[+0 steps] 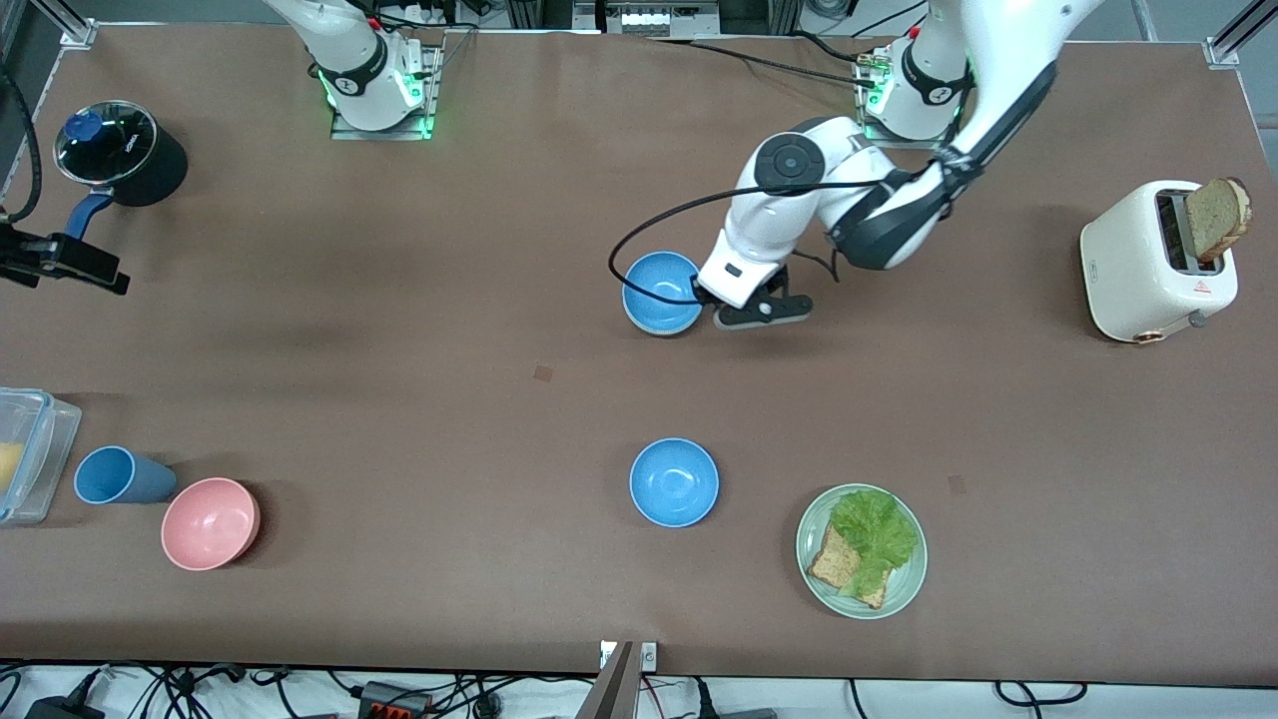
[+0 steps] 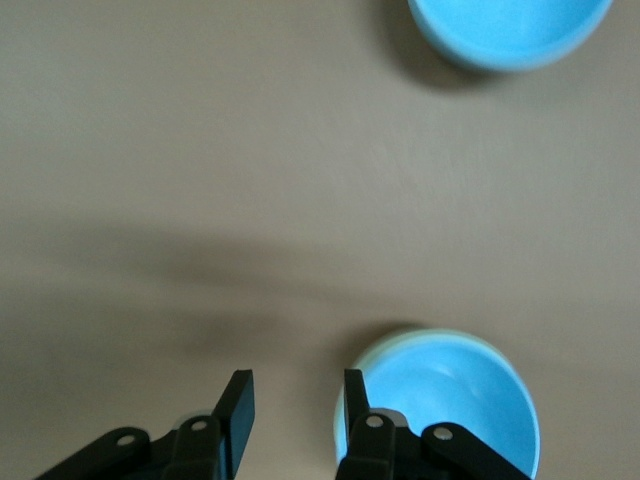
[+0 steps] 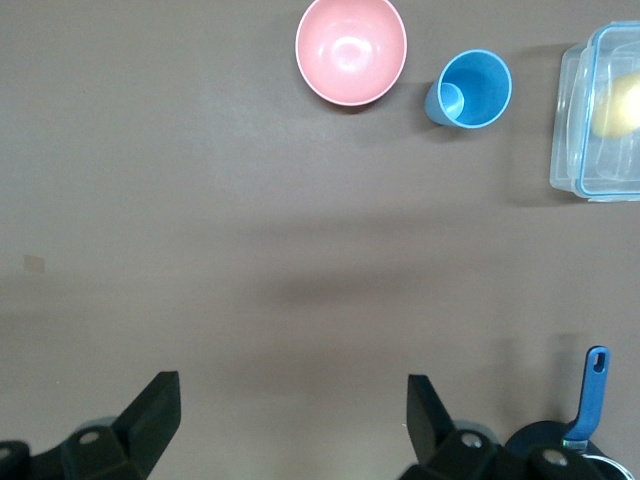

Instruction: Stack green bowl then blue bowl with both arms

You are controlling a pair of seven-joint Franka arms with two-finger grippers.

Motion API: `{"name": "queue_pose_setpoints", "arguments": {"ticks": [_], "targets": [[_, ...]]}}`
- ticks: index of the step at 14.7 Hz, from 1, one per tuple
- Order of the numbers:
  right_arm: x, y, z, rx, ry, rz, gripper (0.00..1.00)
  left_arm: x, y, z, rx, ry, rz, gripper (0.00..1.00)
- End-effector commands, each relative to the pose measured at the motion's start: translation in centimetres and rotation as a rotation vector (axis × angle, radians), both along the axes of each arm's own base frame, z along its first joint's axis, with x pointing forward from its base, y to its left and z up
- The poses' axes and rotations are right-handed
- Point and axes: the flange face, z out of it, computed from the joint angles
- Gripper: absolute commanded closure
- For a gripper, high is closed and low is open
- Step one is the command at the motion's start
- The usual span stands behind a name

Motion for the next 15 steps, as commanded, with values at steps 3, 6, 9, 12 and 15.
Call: {"name": "queue_pose_setpoints", "arguments": {"ticks": [3,6,9,12,15], "targets": [[-3.6,0.2,-0.6,-0.014,-0.054,0.026,0.0,6.7,10.5,4.2,-0.015,0.031,-0.117,0.48],[-3.6,0.5,0.3,-0.013,-0.059,0.036,0.0,9.4,18.1,6.2,-0.063,0.054,-0.233,0.41],[-3.6,0.7,0.9,-0.001,-0.057,0.033,0.0,9.4,24.0,8.0,-0.037,0.095,-0.314,0.0],[-4.0,0.7,1.2,0.01,-0.041,0.036,0.0,7.8,28.0,10.1,0.032,0.093,-0.318,0.0],[-3.9,0.7,1.4,0.006,-0.054,0.053,0.0,7.5,34.2,12.2,0.015,0.098,-0.159,0.0]]}}
